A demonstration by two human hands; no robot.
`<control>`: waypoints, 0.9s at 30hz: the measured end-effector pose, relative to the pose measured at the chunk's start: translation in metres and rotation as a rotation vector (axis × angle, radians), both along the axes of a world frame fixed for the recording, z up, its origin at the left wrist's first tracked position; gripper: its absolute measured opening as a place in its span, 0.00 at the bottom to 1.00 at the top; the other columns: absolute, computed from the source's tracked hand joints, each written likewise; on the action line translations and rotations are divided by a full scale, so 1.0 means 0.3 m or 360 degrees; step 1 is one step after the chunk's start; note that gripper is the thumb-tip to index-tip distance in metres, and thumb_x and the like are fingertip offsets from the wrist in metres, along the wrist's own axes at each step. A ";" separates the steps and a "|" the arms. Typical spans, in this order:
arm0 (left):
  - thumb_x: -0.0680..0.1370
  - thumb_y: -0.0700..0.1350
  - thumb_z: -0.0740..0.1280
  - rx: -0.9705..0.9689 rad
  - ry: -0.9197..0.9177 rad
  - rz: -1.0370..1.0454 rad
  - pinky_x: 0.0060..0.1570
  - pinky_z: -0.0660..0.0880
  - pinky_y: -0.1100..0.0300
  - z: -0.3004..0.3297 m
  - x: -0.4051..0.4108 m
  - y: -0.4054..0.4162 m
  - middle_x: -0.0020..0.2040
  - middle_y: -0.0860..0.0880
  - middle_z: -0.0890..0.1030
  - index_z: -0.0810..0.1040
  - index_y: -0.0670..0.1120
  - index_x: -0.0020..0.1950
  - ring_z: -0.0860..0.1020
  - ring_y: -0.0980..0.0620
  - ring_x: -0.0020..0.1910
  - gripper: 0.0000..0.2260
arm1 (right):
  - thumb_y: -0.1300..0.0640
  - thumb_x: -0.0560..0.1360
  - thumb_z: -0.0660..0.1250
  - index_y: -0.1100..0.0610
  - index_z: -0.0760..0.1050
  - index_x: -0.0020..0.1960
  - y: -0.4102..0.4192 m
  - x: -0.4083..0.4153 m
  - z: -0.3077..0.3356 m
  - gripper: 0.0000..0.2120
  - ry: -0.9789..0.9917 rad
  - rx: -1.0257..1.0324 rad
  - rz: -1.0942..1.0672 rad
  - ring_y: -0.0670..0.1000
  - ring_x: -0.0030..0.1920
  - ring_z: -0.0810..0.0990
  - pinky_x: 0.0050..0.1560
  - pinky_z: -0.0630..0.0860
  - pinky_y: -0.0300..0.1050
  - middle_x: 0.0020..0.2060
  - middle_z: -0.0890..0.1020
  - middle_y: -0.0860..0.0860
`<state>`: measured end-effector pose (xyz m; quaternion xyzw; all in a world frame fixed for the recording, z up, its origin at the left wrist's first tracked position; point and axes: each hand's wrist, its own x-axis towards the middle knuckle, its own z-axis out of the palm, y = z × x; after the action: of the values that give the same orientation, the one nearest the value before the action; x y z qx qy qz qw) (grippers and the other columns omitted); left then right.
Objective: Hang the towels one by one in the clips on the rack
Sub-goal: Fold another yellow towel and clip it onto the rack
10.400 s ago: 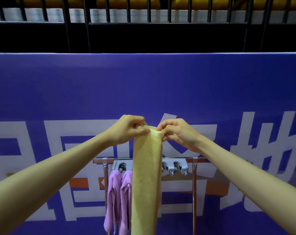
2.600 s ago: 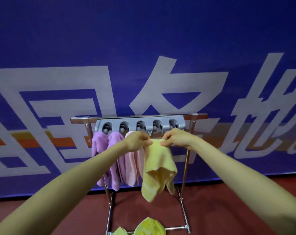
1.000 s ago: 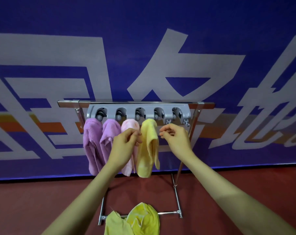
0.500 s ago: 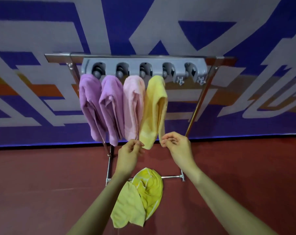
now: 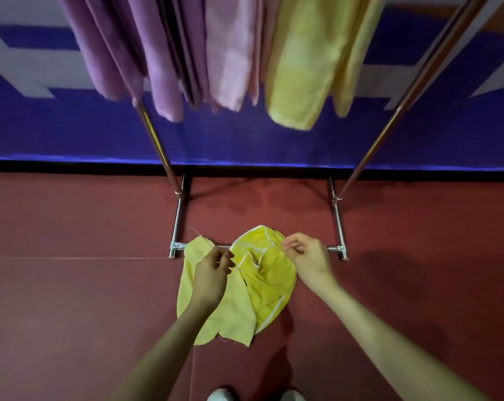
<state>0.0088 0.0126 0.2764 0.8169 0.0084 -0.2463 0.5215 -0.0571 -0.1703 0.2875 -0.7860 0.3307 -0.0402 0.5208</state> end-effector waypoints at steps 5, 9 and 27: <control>0.80 0.40 0.59 0.0166 0.0025 -0.0093 0.44 0.74 0.55 -0.488 -0.042 0.067 0.39 0.49 0.81 0.77 0.45 0.47 0.78 0.51 0.40 0.07 | 0.69 0.71 0.64 0.55 0.80 0.40 0.048 -0.020 -0.486 0.11 0.0112 -0.0098 0.0185 0.45 0.34 0.78 0.36 0.70 0.32 0.32 0.81 0.47; 0.79 0.40 0.61 0.0329 -0.0083 -0.0222 0.43 0.73 0.57 -0.798 -0.112 0.132 0.42 0.50 0.81 0.77 0.46 0.46 0.79 0.50 0.43 0.06 | 0.68 0.72 0.65 0.55 0.80 0.43 0.096 -0.060 -0.804 0.10 0.0165 -0.0156 0.0416 0.44 0.36 0.78 0.40 0.71 0.31 0.33 0.79 0.44; 0.79 0.47 0.63 0.0179 -0.0070 -0.0093 0.35 0.74 0.62 -1.155 -0.271 0.222 0.34 0.51 0.76 0.72 0.48 0.41 0.73 0.59 0.33 0.07 | 0.72 0.69 0.67 0.59 0.81 0.47 0.229 -0.293 -1.228 0.12 0.0089 -0.0270 0.0522 0.35 0.41 0.75 0.44 0.68 0.24 0.36 0.75 0.41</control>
<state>-0.0726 0.0792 -0.0701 0.8500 -0.0129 -0.2426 0.4675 -0.1450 -0.1016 -0.0810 -0.8713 0.2080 0.0394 0.4427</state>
